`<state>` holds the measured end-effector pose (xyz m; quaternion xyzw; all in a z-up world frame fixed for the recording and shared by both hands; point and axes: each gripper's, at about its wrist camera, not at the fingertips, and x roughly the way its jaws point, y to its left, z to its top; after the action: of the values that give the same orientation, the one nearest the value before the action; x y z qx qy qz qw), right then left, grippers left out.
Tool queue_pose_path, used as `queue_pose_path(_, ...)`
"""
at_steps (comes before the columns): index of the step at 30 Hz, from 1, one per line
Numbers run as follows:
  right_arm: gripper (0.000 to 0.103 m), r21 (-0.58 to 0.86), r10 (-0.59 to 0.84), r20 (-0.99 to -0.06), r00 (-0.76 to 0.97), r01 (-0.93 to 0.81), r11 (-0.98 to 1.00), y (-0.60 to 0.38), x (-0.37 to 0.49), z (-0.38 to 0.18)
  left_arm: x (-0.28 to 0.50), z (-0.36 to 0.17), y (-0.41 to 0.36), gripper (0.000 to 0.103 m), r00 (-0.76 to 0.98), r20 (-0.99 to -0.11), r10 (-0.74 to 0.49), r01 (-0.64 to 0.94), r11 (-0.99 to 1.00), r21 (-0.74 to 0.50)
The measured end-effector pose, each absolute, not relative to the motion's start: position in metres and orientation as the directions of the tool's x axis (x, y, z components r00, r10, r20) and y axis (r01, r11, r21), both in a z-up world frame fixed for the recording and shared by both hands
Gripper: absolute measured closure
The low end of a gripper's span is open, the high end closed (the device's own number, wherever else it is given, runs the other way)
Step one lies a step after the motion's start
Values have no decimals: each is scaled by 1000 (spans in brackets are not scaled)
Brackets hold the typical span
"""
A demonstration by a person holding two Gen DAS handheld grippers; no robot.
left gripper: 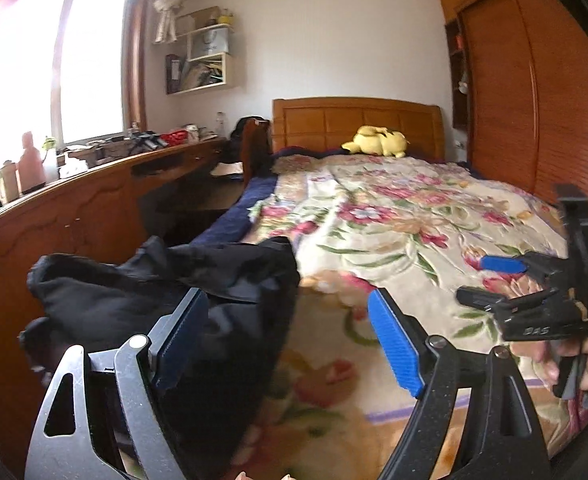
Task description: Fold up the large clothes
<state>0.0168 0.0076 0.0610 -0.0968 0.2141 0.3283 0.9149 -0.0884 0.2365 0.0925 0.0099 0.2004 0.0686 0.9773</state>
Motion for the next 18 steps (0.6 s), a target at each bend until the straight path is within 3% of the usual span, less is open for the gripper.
queue_pose_path(18,18,0,343,-450,825,-384,923,-131,0,37,3,40,92,20,880,-475,-19,25,1000,6)
